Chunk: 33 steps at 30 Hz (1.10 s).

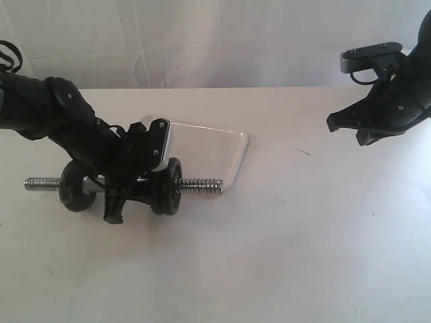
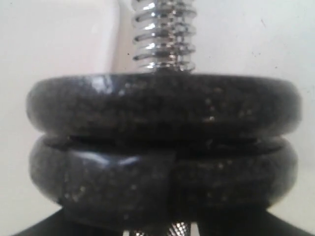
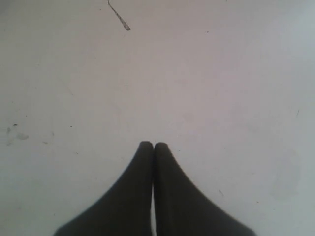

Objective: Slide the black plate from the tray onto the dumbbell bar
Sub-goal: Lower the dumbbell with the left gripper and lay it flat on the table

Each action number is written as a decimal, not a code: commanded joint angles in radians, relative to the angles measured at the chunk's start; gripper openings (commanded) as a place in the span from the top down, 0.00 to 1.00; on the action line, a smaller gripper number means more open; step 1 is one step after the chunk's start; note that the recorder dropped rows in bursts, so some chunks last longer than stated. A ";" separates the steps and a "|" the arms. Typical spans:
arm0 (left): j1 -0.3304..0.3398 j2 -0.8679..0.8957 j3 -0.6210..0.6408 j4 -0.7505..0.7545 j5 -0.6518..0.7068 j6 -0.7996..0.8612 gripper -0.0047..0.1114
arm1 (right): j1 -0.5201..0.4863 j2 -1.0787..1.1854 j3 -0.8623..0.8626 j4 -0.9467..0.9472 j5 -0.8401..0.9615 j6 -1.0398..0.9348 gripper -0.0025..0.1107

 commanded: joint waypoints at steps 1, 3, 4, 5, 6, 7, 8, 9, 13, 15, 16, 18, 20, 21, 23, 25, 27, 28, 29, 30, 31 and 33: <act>-0.006 -0.001 -0.028 -0.108 -0.021 0.034 0.96 | -0.005 -0.009 0.004 0.004 -0.007 -0.011 0.98; -0.006 0.010 -0.028 -0.109 -0.026 0.034 0.96 | -0.005 -0.009 0.004 0.004 -0.007 -0.013 0.98; -0.006 0.017 -0.028 -0.110 -0.025 0.034 0.96 | -0.005 -0.009 0.004 0.004 -0.007 -0.021 0.98; -0.006 0.022 -0.028 -0.110 -0.025 0.034 0.96 | -0.005 -0.009 0.004 0.004 -0.007 -0.028 0.98; -0.006 0.026 -0.028 -0.110 -0.025 0.034 0.96 | -0.005 -0.009 0.004 0.004 -0.005 -0.028 0.98; -0.006 0.032 -0.028 -0.110 -0.029 0.034 0.96 | -0.005 -0.009 0.004 0.004 -0.005 -0.028 0.98; -0.006 0.036 -0.028 -0.110 -0.033 0.034 0.96 | -0.005 -0.009 0.004 0.004 -0.005 -0.028 0.98; -0.006 0.038 -0.028 -0.110 -0.034 0.034 0.96 | -0.005 -0.009 0.004 0.004 0.000 -0.028 0.98; -0.006 0.040 -0.028 -0.110 -0.037 0.034 0.96 | -0.005 -0.009 0.004 0.004 0.016 -0.028 0.98; -0.006 0.040 -0.028 -0.105 -0.040 0.043 0.96 | -0.005 -0.009 0.004 0.004 0.023 -0.028 0.98; -0.006 0.040 -0.028 -0.103 -0.040 0.052 0.96 | -0.005 -0.009 0.004 0.004 0.025 -0.028 0.98; -0.006 0.040 -0.028 -0.103 -0.045 0.090 0.96 | -0.005 -0.009 0.004 0.004 0.025 -0.028 0.98; -0.006 0.040 -0.028 -0.103 -0.068 0.123 0.96 | -0.005 -0.009 0.004 0.004 0.023 -0.028 0.98; -0.006 0.040 -0.028 -0.103 -0.081 0.131 0.96 | -0.005 -0.009 0.004 0.004 0.020 -0.028 0.98; -0.006 0.040 -0.028 -0.103 -0.098 0.167 0.96 | -0.005 -0.009 0.004 0.004 0.018 -0.028 0.98; -0.006 0.040 -0.028 -0.109 -0.096 0.218 0.96 | -0.005 -0.009 0.004 0.004 0.013 -0.028 0.98; -0.006 0.040 -0.028 -0.129 -0.096 0.263 0.96 | -0.005 -0.009 0.004 0.004 0.013 -0.028 0.98; -0.006 0.040 -0.028 -0.149 -0.098 0.289 0.96 | -0.005 -0.009 0.004 0.004 0.013 -0.030 0.98; -0.006 0.040 -0.028 -0.168 -0.099 0.315 0.96 | -0.005 -0.009 0.004 0.006 0.013 -0.030 0.98; -0.006 0.040 -0.028 -0.190 -0.099 0.334 0.96 | -0.005 -0.009 0.004 0.006 0.013 -0.030 0.98; -0.006 0.040 -0.028 -0.217 -0.099 0.360 0.96 | -0.005 -0.009 0.004 0.006 0.013 -0.030 0.98; -0.006 0.040 -0.028 -0.266 -0.102 0.418 0.96 | -0.005 -0.009 0.004 0.006 0.013 -0.030 0.98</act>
